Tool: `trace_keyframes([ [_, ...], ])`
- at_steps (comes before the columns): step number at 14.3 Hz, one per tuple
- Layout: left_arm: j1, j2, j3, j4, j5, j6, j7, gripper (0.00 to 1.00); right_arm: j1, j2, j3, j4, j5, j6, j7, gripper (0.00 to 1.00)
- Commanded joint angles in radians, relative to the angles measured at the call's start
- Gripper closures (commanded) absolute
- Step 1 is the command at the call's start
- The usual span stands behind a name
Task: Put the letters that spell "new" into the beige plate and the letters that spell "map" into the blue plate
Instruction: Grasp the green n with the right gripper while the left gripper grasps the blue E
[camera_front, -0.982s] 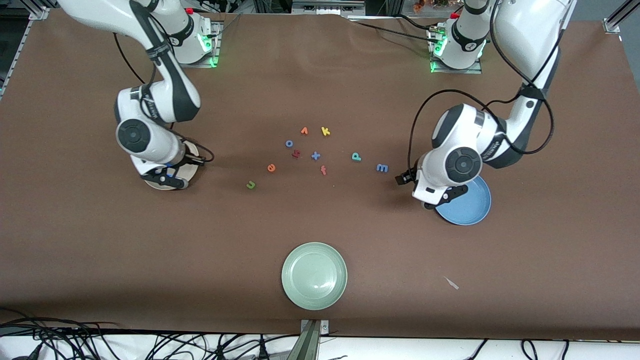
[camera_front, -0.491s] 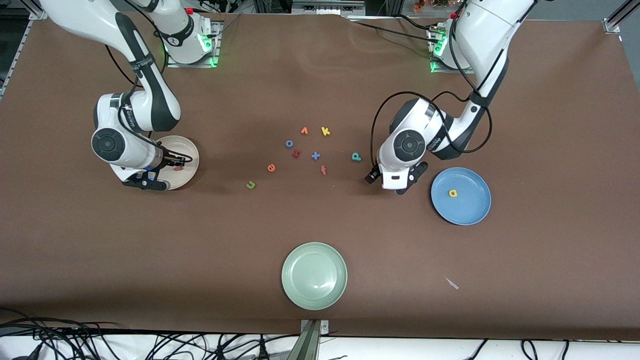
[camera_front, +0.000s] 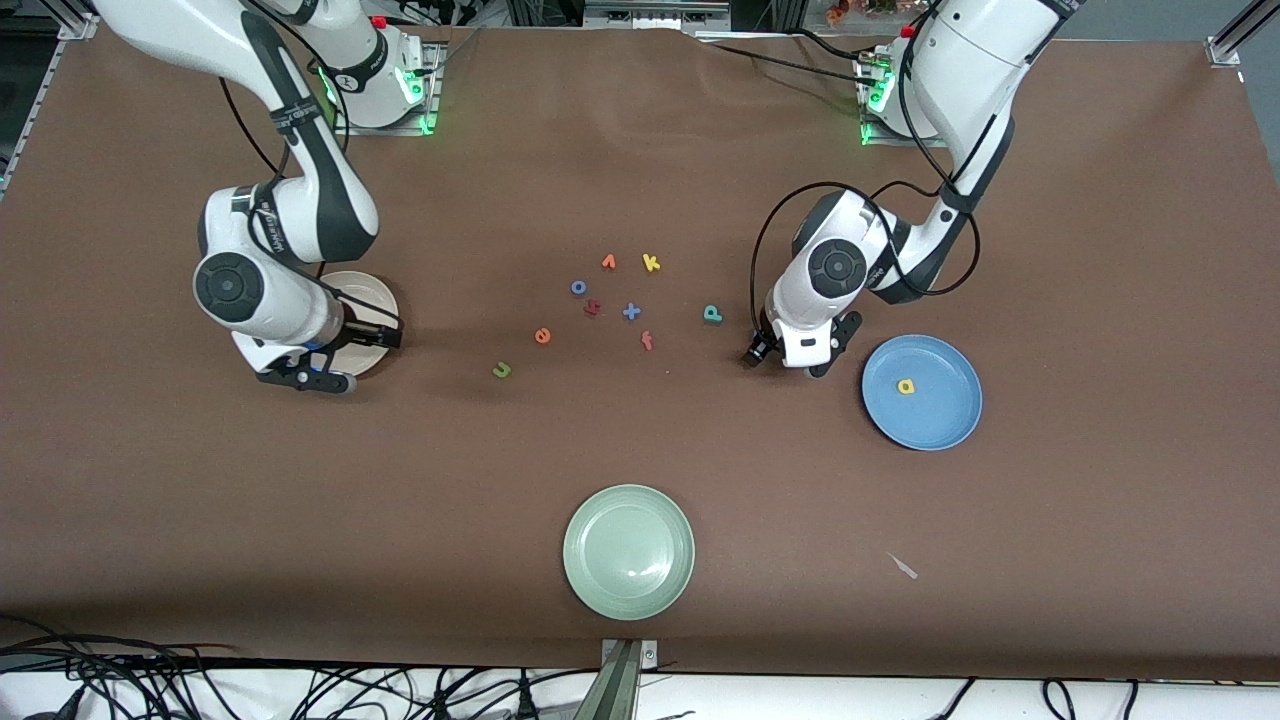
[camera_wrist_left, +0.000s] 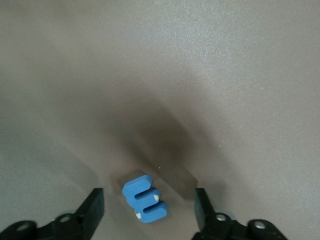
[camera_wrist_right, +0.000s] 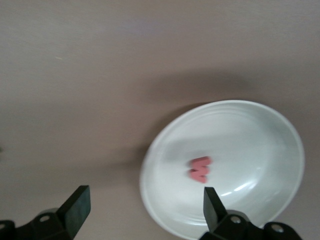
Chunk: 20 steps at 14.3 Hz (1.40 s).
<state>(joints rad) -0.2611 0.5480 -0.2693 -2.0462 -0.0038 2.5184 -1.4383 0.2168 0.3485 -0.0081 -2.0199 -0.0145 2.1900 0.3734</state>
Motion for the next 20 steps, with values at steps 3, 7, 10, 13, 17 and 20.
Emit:
trace_keyframes([
  [3,-0.003,-0.039,0.001,-0.037,-0.001,0.010,-0.019,0.50,0.035,0.081,0.079,0.108,0.033,-0.009,0.217,0.00],
  [7,-0.001,-0.025,0.001,-0.035,-0.001,0.010,-0.019,0.55,0.117,0.144,0.089,0.138,0.034,0.077,0.396,0.00],
  [10,-0.001,-0.028,0.001,-0.034,-0.001,0.010,-0.014,0.81,0.167,0.211,0.089,0.158,0.033,0.180,0.496,0.00],
  [13,0.006,-0.051,0.005,-0.020,-0.001,-0.013,0.001,0.99,0.167,0.222,0.089,0.159,0.033,0.186,0.502,0.00],
  [17,0.060,-0.095,0.013,0.063,-0.001,-0.208,0.128,1.00,0.168,0.256,0.089,0.167,0.033,0.223,0.502,0.00],
  [20,0.106,-0.112,0.019,0.095,-0.001,-0.292,0.252,1.00,0.170,0.277,0.091,0.185,0.036,0.235,0.502,0.01],
])
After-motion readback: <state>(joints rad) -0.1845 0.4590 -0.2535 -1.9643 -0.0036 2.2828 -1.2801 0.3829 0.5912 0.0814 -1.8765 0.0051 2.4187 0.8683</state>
